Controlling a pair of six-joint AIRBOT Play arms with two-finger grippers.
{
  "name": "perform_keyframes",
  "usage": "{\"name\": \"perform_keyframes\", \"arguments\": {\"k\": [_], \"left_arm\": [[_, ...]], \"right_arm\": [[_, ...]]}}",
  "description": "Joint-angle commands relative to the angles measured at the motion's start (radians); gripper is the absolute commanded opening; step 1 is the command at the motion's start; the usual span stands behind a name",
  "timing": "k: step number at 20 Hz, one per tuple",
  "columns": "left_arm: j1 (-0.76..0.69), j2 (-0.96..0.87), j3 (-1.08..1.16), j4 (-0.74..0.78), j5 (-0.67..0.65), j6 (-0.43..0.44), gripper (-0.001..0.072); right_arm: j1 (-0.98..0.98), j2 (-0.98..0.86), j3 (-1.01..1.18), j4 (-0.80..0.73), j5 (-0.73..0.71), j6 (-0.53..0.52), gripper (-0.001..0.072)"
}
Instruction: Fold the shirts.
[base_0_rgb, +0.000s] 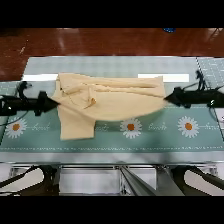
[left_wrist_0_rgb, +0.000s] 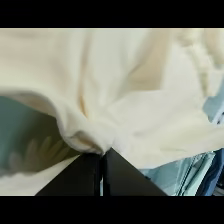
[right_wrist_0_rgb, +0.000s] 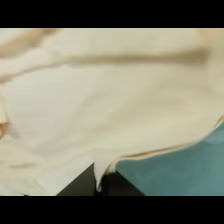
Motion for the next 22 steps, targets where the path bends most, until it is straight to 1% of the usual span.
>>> {"name": "perform_keyframes", "arguments": {"k": [1,2,3,5,6,7,8,10,11,12,13,15,16,19,20,22], "left_arm": [[0.000,0.136,0.259,-0.193,0.071,0.002,0.0018],[0.003,0.185,0.355,-0.180,0.125,-0.027,0.0018],[0.005,0.222,0.445,-0.163,0.152,-0.054,0.0017],[0.012,0.277,0.629,-0.084,0.154,-0.098,0.0018],[0.018,0.291,0.724,-0.034,0.145,-0.135,0.0018],[0.031,0.301,0.810,0.007,0.116,-0.175,0.0017],[0.045,0.311,0.896,0.033,0.058,-0.203,0.0017],[0.069,0.351,1.004,0.075,-0.053,-0.205,0.0017],[0.080,0.386,1.033,0.134,-0.100,-0.205,0.0018],[0.083,0.430,1.043,0.240,-0.137,-0.241,0.0018],[0.078,0.471,1.043,0.361,-0.165,-0.298,0.0018],[0.002,0.548,1.042,0.602,-0.195,-0.353,0.0018],[-0.078,0.588,1.042,0.718,-0.199,-0.370,0.0018],[-0.314,0.690,1.042,1.002,-0.239,-0.418,0.0018],[-0.371,0.719,1.042,1.087,-0.260,-0.447,0.0018],[-0.435,0.745,1.042,1.160,-0.305,-0.468,0.0018]], "right_arm": [[0.017,0.065,0.359,-0.024,0.082,0.058,0.0023],[0.017,0.088,0.482,-0.031,0.104,0.082,0.0023],[0.017,0.112,0.584,-0.031,0.120,0.088,0.0022],[0.017,0.168,0.758,-0.040,0.119,0.082,0.0022],[0.017,0.192,0.840,-0.075,0.119,0.088,0.0022],[0.017,0.211,0.919,-0.122,0.130,0.109,0.0022],[0.017,0.230,0.980,-0.163,0.146,0.131,0.0023],[0.017,0.285,1.047,-0.243,0.180,0.161,0.0023],[0.017,0.320,1.054,-0.277,0.201,0.162,0.0023],[0.017,0.357,1.054,-0.311,0.233,0.163,0.0023],[0.017,0.386,1.054,-0.343,0.277,0.172,0.0023],[0.017,0.441,1.053,-0.401,0.385,0.187,0.0023],[0.017,0.466,1.053,-0.428,0.423,0.196,0.0023],[0.017,0.527,1.052,-0.521,0.505,0.239,0.0023],[0.017,0.538,1.052,-0.547,0.536,0.249,0.0023],[0.017,0.544,1.052,-0.583,0.597,0.266,0.0023]]}}
